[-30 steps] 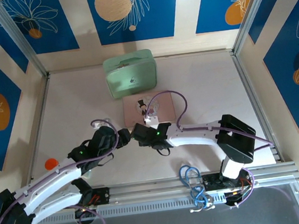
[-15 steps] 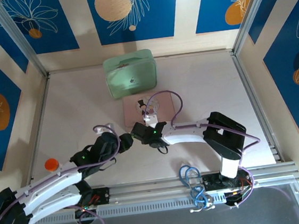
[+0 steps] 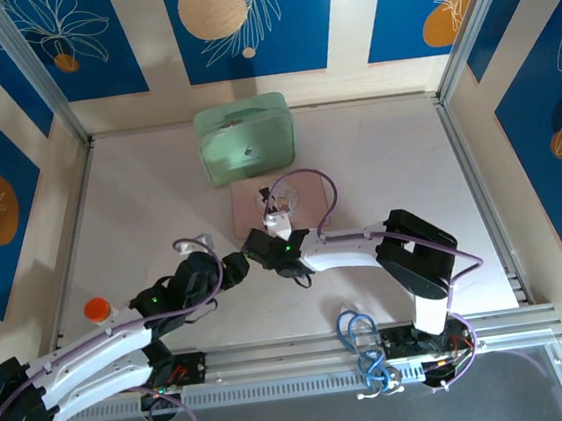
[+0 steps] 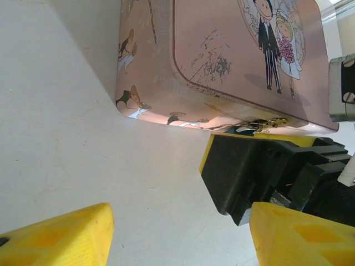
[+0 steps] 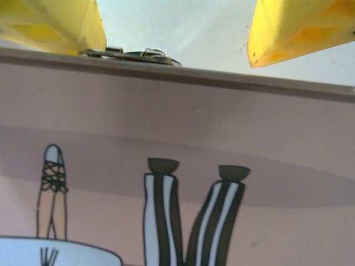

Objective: Unlock the padlock with the key

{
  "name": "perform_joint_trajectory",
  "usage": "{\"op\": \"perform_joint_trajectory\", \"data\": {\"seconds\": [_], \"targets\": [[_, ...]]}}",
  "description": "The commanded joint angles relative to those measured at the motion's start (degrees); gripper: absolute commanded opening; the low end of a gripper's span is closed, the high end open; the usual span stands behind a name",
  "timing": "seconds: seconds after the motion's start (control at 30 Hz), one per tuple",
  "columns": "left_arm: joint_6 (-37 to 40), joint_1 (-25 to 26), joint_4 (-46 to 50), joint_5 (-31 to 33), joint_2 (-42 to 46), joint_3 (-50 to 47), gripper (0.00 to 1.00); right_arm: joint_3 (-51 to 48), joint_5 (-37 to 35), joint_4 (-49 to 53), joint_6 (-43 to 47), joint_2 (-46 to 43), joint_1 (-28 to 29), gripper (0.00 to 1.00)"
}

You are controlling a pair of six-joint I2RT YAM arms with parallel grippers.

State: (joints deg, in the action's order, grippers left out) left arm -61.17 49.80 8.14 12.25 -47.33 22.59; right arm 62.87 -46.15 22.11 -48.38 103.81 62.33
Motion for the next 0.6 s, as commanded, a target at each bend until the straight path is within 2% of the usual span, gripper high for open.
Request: {"op": "perform_joint_trajectory", "data": {"seconds": [0.0, 0.17, 0.43, 0.57], "targets": [[0.71, 0.50, 0.59, -0.56, 0.76, -0.39, 0.66, 2.08, -2.23, 1.12, 0.92, 1.50, 0.44, 0.69], [1.05, 0.47, 1.18, 0.26, 3.21, -1.12, 0.59, 0.31, -0.96, -1.86, 2.16, 0.49, -0.06, 0.68], [1.05, 0.54, 2.94, 0.73, 6.15, -1.84, 0.55, 2.56, -3.22, 3.49, -1.96, 2.94, -1.13, 0.65], [1.13, 0.47, 2.71, 0.19, 6.29, -2.50, 0.51, 1.67, -1.79, 2.05, -1.78, 2.81, -2.34, 0.63]]}}
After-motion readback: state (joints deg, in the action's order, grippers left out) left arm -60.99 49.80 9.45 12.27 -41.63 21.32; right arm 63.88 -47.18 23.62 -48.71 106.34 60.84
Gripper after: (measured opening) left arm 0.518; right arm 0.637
